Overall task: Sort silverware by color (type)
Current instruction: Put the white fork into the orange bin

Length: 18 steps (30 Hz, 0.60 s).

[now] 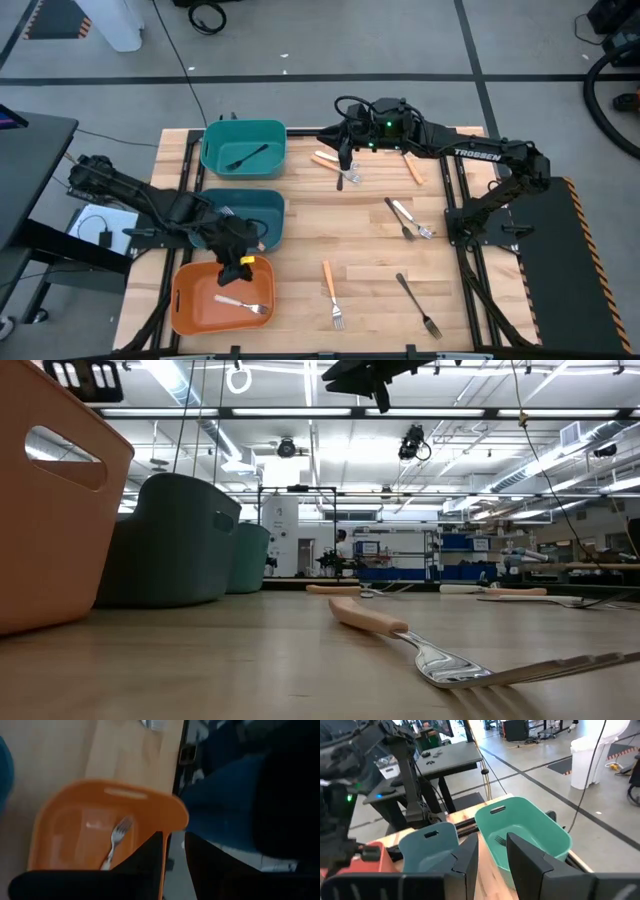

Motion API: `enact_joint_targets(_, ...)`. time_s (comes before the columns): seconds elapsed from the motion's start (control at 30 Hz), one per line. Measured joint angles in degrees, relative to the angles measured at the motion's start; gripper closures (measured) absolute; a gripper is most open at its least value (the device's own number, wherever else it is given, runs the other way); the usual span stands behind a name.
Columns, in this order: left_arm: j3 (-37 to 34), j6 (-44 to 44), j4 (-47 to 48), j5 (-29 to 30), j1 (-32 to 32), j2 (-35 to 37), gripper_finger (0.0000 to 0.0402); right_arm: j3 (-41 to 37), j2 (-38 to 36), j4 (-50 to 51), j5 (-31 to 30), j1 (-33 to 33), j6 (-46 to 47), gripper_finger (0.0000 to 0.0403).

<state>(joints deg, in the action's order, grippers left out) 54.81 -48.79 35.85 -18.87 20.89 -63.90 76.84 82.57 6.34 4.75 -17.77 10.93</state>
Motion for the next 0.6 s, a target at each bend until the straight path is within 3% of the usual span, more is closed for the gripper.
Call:
enact_joint_targets(0.27,-0.07,6.08,0.95,0.0,-9.34,5.17,0.0311,0.02,-1.29,13.44,-7.76,-4.71,-1.75,0.0294)
enact_joint_targets(0.6,-0.04,18.36,0.52,0.85,-24.95,6.66,0.0311,0.02,-1.14,30.73,-10.42,-9.23,-2.73,0.0294)
